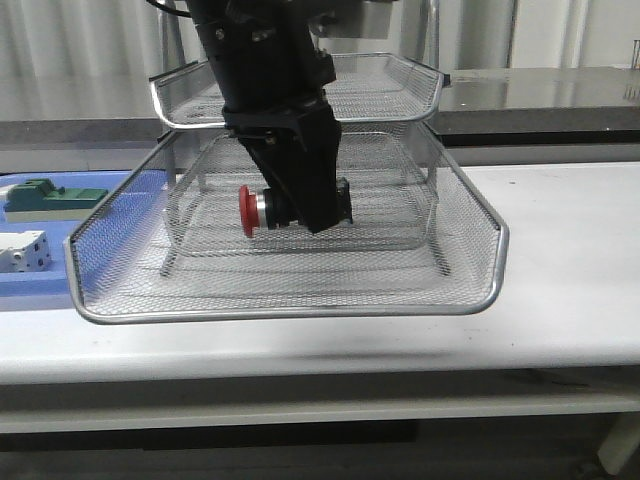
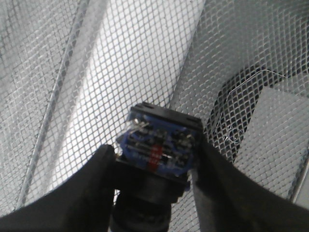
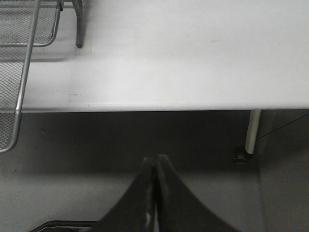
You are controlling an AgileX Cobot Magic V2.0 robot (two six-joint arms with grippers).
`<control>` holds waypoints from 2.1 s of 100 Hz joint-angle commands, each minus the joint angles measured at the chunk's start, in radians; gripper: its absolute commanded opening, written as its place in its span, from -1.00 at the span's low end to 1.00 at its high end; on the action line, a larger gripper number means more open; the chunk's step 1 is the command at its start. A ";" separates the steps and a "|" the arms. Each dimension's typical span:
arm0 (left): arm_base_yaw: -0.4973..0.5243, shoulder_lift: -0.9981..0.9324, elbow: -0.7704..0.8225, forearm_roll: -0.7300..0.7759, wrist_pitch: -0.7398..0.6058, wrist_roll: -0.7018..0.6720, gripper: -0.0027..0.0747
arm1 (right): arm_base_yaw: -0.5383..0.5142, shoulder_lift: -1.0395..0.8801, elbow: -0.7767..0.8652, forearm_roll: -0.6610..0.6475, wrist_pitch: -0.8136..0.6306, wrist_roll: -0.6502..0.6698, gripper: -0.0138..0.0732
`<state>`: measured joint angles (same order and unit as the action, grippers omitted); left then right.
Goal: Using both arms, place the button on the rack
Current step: 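Carry the red button with the left gripper into the pulled-out wire tray, then open the left gripper and lift it away from the button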
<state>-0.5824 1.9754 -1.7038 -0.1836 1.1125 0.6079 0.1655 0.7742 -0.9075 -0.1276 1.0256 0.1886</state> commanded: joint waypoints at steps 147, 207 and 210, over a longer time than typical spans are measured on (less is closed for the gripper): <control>0.254 -0.499 0.000 0.027 0.131 -0.193 0.52 | -0.004 -0.006 -0.032 -0.018 -0.046 -0.001 -0.84; 0.550 -1.098 0.774 -0.024 -0.443 -0.318 0.42 | -0.004 -0.006 -0.032 -0.022 -0.049 -0.002 -0.84; 0.558 -1.124 0.806 -0.024 -0.472 -0.327 0.42 | -0.004 -0.006 -0.032 -0.022 -0.049 -0.002 -0.84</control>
<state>-0.0479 0.9519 -0.9655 -0.1815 0.8232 0.3222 0.1655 0.7742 -0.9075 -0.1290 1.0256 0.1886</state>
